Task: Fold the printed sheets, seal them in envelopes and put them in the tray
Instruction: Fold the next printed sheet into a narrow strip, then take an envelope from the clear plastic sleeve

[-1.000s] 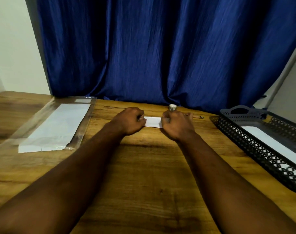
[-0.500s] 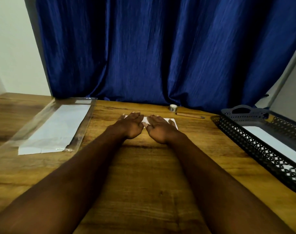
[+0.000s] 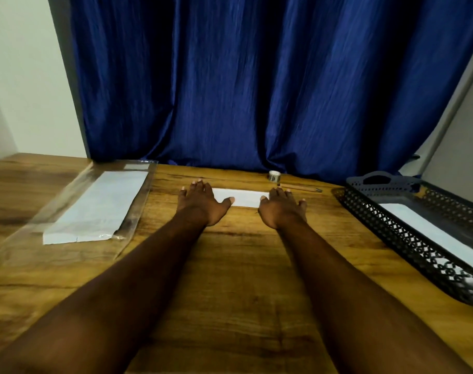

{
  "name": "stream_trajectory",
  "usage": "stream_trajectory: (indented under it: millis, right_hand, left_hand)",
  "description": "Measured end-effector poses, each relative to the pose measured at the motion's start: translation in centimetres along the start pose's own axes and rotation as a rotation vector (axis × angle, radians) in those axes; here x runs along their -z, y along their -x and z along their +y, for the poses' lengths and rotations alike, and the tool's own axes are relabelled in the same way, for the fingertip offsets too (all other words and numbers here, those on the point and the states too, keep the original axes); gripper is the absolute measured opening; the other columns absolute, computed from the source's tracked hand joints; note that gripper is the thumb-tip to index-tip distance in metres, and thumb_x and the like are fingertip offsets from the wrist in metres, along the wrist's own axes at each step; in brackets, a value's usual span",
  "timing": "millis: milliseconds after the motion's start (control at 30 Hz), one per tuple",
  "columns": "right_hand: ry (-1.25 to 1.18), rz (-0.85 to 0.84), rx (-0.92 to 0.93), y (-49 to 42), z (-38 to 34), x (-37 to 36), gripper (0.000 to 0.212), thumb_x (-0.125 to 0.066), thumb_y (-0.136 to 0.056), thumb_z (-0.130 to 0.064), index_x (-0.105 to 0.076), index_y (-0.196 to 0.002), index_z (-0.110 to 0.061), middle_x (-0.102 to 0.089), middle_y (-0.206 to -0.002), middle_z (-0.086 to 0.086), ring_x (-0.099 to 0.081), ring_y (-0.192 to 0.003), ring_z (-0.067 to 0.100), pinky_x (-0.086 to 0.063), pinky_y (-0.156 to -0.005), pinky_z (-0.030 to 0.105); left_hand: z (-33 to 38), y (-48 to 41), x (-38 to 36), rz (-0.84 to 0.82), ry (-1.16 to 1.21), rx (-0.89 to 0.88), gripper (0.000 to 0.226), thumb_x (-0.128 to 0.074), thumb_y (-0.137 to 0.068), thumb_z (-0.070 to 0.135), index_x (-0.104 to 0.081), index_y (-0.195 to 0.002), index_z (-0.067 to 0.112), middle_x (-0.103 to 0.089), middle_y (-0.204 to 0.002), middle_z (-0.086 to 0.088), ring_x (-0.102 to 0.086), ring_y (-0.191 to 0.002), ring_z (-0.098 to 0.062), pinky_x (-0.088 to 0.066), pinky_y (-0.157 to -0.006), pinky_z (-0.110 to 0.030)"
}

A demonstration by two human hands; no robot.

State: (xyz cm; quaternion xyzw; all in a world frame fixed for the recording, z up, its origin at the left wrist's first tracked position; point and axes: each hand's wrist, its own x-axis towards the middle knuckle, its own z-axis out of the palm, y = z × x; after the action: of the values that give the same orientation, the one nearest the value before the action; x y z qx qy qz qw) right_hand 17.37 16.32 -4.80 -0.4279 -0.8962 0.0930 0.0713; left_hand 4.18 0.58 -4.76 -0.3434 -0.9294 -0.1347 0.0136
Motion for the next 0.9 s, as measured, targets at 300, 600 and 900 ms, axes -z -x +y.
stream_trajectory:
  millis: [300,600,900]
  right_hand:
    - [-0.269,0.661,0.275,2.7,0.4,0.7,0.022,-0.056,-0.093,-0.032,-0.066,-0.107,-0.018,-0.064,-0.106,0.003,-0.058,-0.104,0.025,-0.048,-0.091,0.046]
    - [-0.062,0.497,0.656,3.2,-0.2,1.0,0.009,-0.062,-0.091,-0.030,-0.068,-0.090,-0.022,-0.065,-0.091,-0.001,-0.059,-0.089,0.022,-0.042,-0.074,0.035]
    - [0.026,0.348,0.650,5.9,-3.4,1.6,0.007,-0.062,-0.087,-0.025,-0.068,-0.090,-0.024,-0.068,-0.095,-0.002,-0.062,-0.092,0.024,-0.041,-0.074,0.034]
  left_hand:
    - [-0.4,1.7,2.1,0.486,0.013,-0.048,0.077,-0.055,-0.093,0.064,-0.037,-0.151,0.016,-0.044,-0.148,-0.013,-0.045,-0.134,-0.032,-0.041,-0.105,-0.053]
    - [-2.0,4.1,3.8,0.297,-0.158,0.038,0.076,-0.053,-0.093,0.068,-0.048,-0.148,0.017,-0.047,-0.153,-0.015,-0.043,-0.142,-0.035,-0.038,-0.113,-0.055]
    - [-7.5,6.5,7.0,0.017,-0.105,0.459,0.103,-0.065,-0.080,0.078,-0.030,-0.159,0.021,-0.041,-0.161,-0.017,-0.037,-0.148,-0.047,-0.024,-0.117,-0.072]
